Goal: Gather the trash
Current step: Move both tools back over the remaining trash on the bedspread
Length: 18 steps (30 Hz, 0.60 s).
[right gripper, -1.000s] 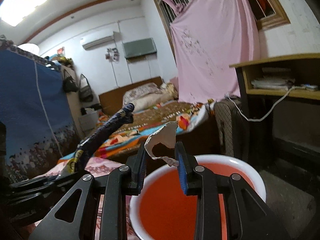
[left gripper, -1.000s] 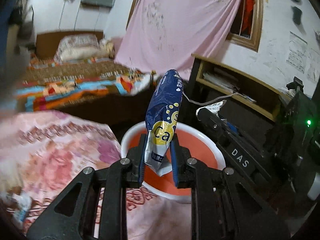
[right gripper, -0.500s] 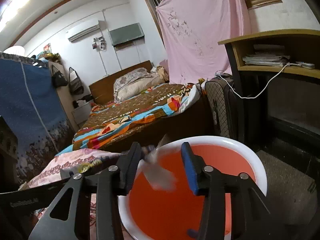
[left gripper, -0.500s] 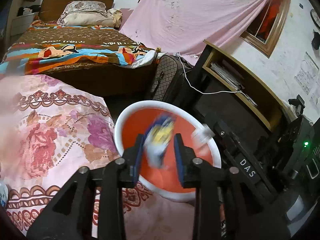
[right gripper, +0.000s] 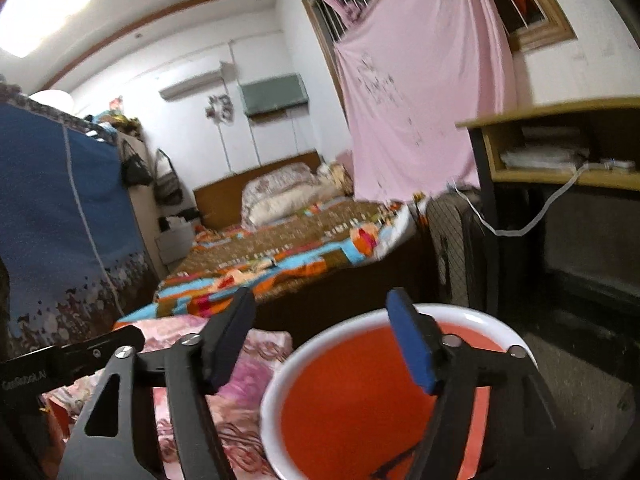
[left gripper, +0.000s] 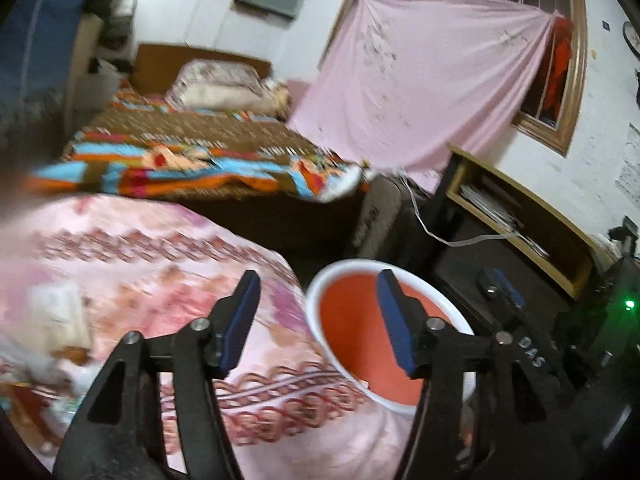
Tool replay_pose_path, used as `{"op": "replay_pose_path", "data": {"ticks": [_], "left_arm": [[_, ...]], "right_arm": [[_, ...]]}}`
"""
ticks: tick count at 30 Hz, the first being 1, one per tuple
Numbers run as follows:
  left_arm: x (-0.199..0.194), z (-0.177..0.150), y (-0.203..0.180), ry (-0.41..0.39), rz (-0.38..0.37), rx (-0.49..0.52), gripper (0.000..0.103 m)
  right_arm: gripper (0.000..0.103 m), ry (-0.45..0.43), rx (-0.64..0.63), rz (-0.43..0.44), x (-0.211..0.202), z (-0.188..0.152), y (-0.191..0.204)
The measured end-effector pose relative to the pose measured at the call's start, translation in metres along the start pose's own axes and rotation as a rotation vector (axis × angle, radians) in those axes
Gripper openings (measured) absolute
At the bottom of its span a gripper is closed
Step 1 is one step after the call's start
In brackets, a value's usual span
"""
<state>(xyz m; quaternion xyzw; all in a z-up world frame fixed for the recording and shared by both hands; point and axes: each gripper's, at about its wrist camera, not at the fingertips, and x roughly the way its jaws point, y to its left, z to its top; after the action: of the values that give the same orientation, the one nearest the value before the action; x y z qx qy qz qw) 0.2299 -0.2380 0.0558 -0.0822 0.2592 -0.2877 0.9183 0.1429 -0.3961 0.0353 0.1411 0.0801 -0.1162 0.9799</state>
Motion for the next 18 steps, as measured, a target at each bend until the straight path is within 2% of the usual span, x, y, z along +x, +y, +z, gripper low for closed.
{"op": "replay_pose_path", "data": {"ticks": [2,6,8,9,11,18], "left_arm": [[-0.013,0.003,0.007,-0.049,0.041,0.004,0.060],[-0.041,0.005,0.024,-0.151,0.127,0.002,0.075],[-0.052,0.004,0.031,-0.191,0.164,0.002,0.091],[-0.059,0.003,0.034,-0.218,0.196,0.000,0.092],[-0.073,0.001,0.043,-0.275,0.248,-0.008,0.092],[-0.115,-0.011,0.074,-0.366,0.371,-0.029,0.092]], "right_arm": [[0.073,-0.032,-0.017,0.019,-0.004,0.003,0.007],[0.088,-0.095,-0.043,0.060,-0.012,0.005,0.022],[0.098,-0.131,-0.056,0.076,-0.015,0.007,0.030],[0.103,-0.152,-0.062,0.088,-0.018,0.007,0.034],[0.103,-0.179,-0.071,0.117,-0.021,0.007,0.040],[0.103,-0.243,-0.112,0.218,-0.031,0.006,0.067]]}}
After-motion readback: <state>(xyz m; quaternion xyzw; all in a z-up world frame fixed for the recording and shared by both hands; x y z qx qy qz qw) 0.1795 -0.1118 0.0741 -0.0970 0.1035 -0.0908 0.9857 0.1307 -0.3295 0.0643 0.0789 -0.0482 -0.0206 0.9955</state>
